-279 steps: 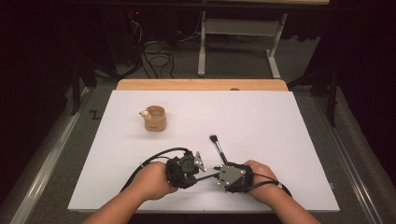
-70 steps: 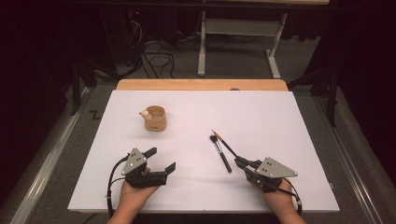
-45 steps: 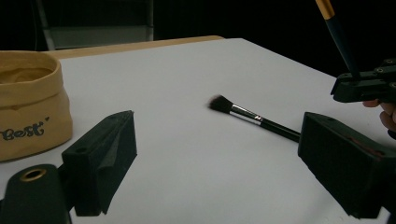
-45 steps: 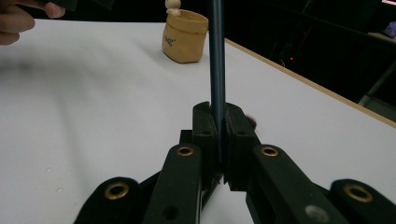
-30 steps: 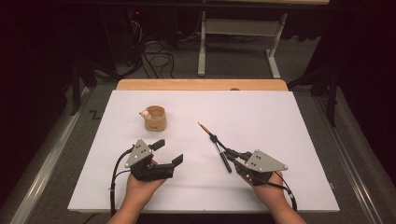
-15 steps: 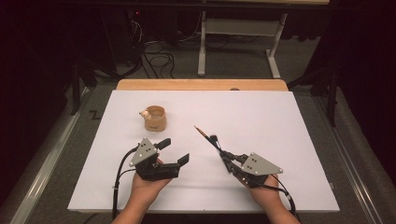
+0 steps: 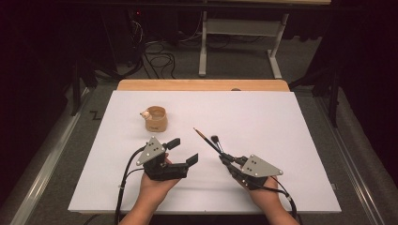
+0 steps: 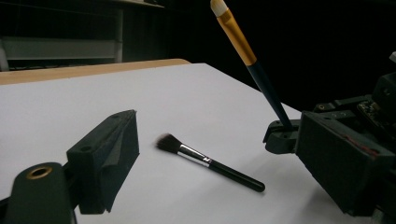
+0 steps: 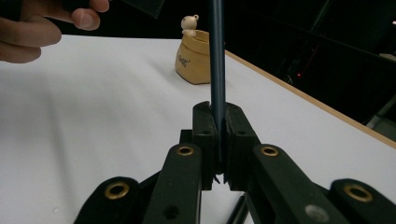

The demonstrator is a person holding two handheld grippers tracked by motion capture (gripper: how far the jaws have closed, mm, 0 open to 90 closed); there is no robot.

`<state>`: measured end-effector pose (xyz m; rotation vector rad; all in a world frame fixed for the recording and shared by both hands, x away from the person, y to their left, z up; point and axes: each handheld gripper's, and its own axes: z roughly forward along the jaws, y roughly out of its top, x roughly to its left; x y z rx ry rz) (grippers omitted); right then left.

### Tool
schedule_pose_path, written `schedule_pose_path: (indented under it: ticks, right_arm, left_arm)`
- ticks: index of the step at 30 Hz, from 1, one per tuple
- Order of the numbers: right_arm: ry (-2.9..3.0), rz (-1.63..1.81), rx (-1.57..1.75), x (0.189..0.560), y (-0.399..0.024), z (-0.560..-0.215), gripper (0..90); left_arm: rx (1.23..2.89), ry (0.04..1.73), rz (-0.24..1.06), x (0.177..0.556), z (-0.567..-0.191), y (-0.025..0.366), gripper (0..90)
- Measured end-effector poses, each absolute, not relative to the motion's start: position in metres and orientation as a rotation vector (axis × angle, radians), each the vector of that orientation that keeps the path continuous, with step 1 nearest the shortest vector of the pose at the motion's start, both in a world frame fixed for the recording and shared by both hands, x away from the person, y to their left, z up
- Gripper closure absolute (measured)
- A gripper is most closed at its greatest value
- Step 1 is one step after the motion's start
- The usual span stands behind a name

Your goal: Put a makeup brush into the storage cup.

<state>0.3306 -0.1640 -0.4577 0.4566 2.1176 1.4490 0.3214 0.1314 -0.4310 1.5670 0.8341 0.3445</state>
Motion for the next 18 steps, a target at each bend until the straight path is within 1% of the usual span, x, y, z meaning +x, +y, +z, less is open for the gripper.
schedule_pose_path:
  ticks: [7, 18]
  right_arm:
    - [2.123, 1.457, 0.463, 0.330, -0.162, -0.459, 86.7]
    - [2.134, 1.462, 0.444, 0.328, -0.159, -0.461, 86.7]
  left_arm:
    - [1.543, 0.840, 0.330, 0.323, -0.431, 0.128, 14.5]
    - [1.548, 0.851, 0.320, 0.325, -0.431, 0.120, 8.7]
